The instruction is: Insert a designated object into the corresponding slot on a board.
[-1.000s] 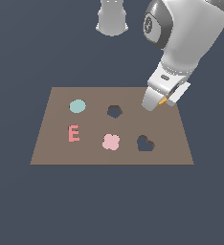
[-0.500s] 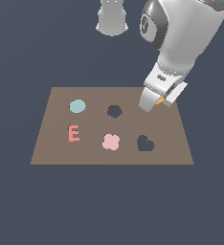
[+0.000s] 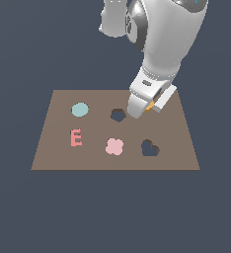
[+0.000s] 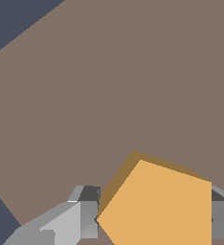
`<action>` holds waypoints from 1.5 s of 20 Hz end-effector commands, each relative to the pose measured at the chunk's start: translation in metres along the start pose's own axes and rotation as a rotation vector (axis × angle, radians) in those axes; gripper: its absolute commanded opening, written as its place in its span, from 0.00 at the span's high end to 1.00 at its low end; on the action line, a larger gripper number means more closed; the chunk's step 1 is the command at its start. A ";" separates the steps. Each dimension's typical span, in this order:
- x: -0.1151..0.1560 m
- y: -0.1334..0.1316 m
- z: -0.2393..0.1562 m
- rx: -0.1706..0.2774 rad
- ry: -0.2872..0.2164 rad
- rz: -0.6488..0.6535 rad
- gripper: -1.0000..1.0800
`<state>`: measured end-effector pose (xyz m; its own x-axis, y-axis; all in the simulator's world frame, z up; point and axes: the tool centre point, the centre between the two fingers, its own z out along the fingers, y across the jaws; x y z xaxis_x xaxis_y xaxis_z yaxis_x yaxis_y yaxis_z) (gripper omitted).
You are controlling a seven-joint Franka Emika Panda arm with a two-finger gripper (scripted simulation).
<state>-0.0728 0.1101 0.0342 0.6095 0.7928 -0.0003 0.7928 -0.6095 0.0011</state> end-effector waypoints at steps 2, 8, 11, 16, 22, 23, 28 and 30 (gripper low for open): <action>-0.018 0.023 -0.002 -0.001 0.000 -0.033 1.00; -0.042 0.057 -0.004 -0.001 0.000 -0.081 1.00; -0.050 0.070 -0.005 -0.001 0.000 -0.098 1.00; -0.057 0.083 -0.006 -0.001 0.000 -0.116 1.00; -0.059 0.086 -0.006 -0.001 0.000 -0.117 1.00; -0.059 0.086 -0.005 -0.001 0.000 -0.118 1.00; -0.058 0.088 0.003 -0.002 -0.001 -0.122 1.00; -0.058 0.088 0.004 -0.002 -0.001 -0.122 0.04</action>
<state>-0.0394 0.0105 0.0310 0.5088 0.8609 -0.0017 0.8609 -0.5088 0.0016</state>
